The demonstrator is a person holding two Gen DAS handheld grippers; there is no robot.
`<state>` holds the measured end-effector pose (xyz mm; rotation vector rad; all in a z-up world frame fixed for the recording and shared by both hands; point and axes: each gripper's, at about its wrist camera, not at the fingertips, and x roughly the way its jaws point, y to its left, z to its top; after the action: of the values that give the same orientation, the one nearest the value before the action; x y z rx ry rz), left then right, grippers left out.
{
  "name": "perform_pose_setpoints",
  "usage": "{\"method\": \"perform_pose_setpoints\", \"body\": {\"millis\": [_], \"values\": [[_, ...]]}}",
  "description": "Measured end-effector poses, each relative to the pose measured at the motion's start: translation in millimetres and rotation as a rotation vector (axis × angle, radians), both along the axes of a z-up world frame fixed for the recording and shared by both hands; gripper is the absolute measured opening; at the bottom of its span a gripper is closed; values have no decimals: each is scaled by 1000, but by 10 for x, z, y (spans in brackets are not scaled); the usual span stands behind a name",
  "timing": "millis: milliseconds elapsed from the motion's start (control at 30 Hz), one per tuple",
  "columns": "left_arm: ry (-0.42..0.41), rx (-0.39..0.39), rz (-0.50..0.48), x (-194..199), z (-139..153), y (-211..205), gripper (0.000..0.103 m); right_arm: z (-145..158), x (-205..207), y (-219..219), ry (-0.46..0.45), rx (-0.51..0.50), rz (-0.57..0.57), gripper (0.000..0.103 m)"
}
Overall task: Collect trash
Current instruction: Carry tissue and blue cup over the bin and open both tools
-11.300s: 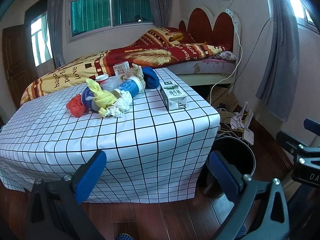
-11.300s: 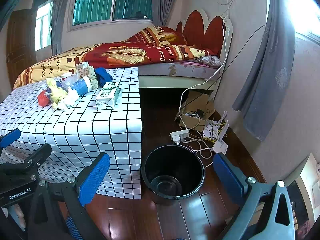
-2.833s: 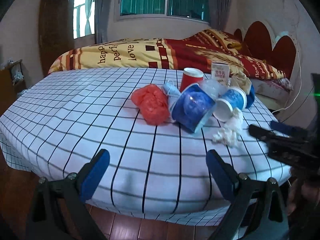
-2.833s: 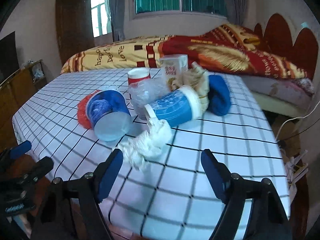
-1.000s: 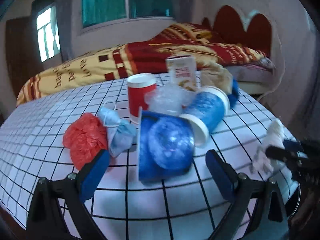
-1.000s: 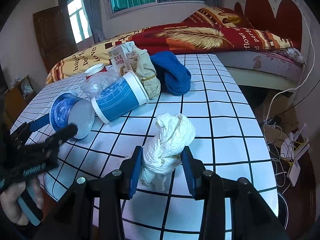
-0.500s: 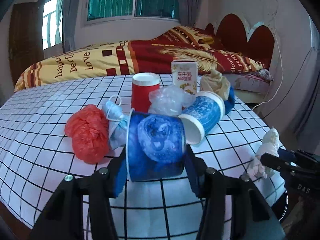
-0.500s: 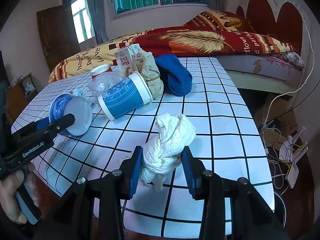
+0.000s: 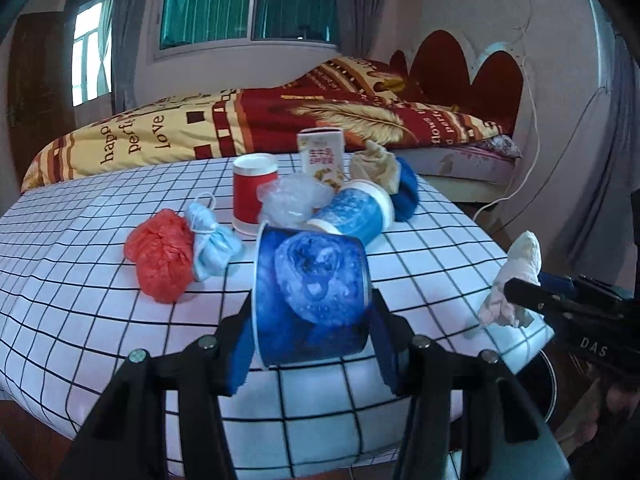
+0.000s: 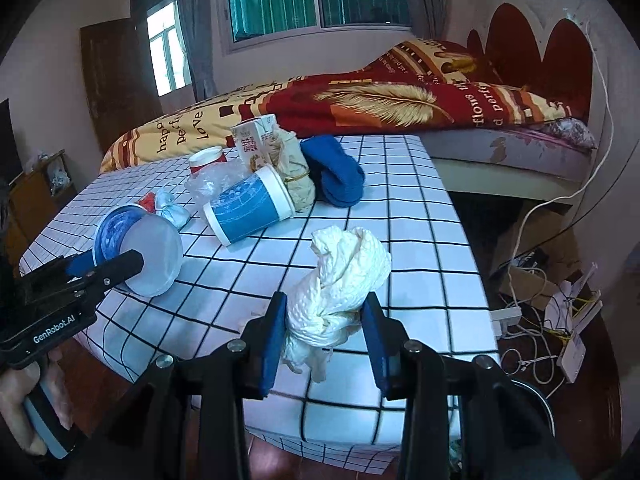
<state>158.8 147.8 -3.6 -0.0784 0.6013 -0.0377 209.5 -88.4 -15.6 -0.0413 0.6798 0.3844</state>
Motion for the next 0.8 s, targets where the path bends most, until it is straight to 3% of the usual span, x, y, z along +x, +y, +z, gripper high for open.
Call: {"method": "perform_pose_setpoints", "body": {"millis": [367,800], "values": [[-22,-1,-89,-133,94,-392,52,31,-237,-470,-13,-35,-70,40],[-13,-5,-255,-243,66,-1163,52,38,-539,-1241,-14,-50,-203,40]]}}
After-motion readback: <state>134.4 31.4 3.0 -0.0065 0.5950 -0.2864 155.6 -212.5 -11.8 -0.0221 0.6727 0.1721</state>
